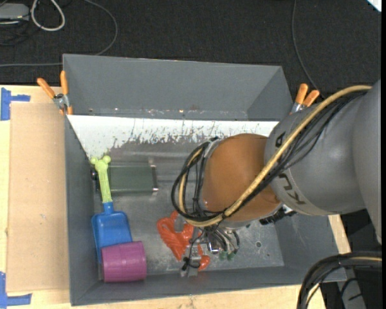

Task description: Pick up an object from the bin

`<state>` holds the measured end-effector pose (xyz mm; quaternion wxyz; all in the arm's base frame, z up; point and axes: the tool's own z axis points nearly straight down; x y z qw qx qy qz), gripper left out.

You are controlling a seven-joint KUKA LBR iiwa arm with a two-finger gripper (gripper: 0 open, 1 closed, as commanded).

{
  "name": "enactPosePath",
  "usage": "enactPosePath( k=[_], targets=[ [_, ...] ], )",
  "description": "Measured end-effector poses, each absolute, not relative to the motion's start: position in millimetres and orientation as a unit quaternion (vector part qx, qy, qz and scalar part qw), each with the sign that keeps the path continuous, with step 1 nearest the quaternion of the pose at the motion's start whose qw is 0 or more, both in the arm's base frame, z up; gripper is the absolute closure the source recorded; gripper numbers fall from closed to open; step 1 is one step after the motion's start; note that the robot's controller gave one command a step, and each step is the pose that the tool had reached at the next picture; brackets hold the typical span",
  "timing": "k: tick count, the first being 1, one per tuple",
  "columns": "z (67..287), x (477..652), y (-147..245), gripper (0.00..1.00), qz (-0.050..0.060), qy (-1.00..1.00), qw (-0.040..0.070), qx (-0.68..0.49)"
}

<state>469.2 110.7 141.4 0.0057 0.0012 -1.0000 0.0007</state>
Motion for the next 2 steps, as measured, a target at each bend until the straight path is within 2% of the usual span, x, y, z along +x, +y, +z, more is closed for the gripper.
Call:
enactPosePath(
  k=[1, 2],
  targets=[
    [145.1, 471.4, 110.0, 0.0, 0.0, -1.0, 0.002, -0.002],
    [70.1, 485.8, 216.3, 0.0, 0.0, -0.999, 0.001, 0.054]
  ],
)
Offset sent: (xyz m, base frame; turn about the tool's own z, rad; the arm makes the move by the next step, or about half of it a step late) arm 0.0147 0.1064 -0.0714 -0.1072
